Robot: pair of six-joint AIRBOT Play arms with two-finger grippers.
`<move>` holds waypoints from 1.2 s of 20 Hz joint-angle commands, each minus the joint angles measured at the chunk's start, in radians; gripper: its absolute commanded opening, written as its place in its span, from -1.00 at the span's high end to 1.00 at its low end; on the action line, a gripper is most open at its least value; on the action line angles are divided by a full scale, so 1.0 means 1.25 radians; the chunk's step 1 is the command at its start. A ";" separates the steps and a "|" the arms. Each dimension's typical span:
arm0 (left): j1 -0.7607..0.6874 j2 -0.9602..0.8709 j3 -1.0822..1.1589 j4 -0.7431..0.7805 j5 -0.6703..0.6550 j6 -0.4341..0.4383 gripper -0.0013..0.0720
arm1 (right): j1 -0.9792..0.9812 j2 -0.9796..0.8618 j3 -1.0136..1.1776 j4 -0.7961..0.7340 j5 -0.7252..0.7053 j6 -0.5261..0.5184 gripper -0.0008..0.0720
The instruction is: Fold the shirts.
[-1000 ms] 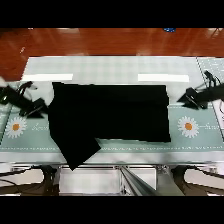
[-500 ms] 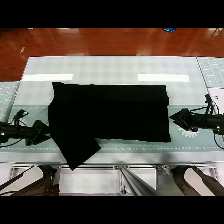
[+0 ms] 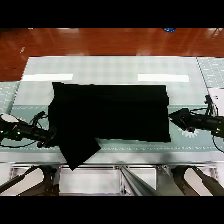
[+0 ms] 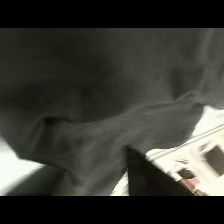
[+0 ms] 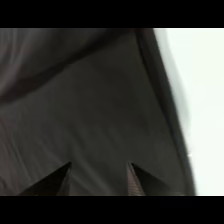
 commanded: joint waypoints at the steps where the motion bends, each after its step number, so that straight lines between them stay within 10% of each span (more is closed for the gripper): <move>1: -0.033 0.000 -0.001 -0.009 0.015 0.000 0.86 | -0.065 0.001 -0.001 -0.048 0.005 0.020 -0.15; 6: -0.034 0.002 -0.001 -0.011 0.021 0.002 0.90 | -0.095 0.001 -0.022 -0.296 0.118 0.107 -0.16; 18: -0.035 0.002 -0.001 -0.011 0.021 0.002 0.90 | 0.045 -0.153 -0.087 -0.131 -0.004 0.077 -0.12; 22: -0.035 0.002 0.012 -0.012 0.021 0.002 0.90 | 0.050 -0.161 -0.014 -0.113 0.018 0.072 0.13; 24: -0.034 0.002 0.036 -0.027 0.021 0.003 0.90 | 0.050 -0.160 0.019 -0.090 0.054 0.017 0.91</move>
